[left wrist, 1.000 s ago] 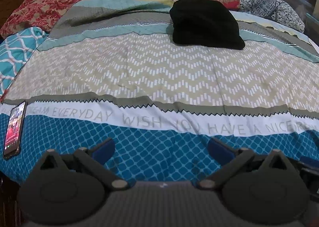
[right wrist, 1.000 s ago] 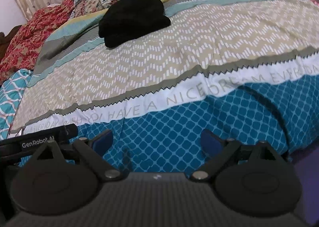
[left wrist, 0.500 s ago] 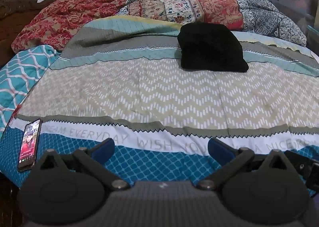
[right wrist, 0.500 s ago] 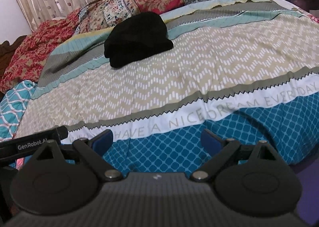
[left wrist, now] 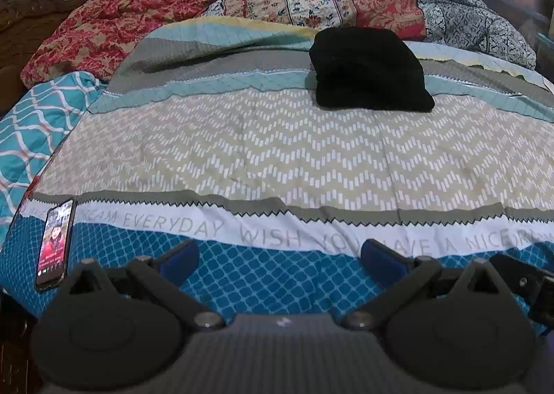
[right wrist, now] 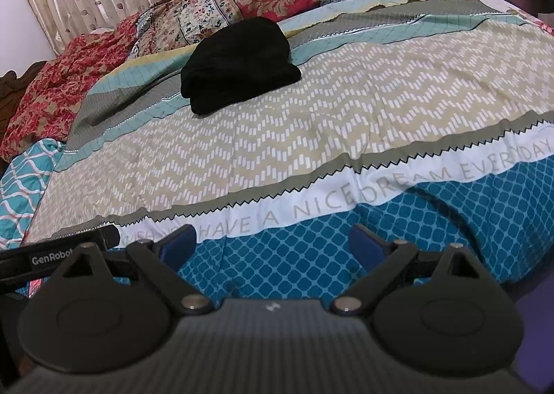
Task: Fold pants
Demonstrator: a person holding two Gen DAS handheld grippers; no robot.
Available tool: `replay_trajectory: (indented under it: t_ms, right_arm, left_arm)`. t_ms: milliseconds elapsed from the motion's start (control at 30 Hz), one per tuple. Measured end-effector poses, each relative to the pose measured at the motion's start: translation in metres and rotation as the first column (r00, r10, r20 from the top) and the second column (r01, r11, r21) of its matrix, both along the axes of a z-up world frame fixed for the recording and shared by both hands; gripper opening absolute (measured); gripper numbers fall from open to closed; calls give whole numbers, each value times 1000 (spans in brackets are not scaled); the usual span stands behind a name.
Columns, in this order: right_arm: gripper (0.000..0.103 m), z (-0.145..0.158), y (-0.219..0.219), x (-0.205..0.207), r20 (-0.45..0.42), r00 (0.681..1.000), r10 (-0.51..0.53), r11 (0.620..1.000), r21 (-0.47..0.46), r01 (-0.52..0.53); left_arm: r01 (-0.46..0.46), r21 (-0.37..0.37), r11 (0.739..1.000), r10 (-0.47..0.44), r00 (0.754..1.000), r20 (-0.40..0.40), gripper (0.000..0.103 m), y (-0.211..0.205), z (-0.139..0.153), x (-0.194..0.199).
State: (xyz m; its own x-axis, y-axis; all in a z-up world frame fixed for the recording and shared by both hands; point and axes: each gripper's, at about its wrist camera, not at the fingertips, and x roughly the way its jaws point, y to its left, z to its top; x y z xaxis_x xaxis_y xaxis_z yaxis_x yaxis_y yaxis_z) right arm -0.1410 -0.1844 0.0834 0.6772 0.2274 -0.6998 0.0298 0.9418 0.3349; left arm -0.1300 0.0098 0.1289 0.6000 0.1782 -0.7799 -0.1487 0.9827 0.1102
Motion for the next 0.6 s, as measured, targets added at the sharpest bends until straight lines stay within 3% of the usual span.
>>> replay_trajectory:
  t_ms: [267,600]
  right_arm:
    - [96,-4,1,1,-23,1000,-1,1000,6,1]
    - [96,-5,1,2,-30,1000,-2,1000,6,2]
  left_arm:
    - [-12,-4,1000,11,999,-47,103,1,-8,-1]
    - [-18,18,1000,18,1000,-19,103,1,-6,-3]
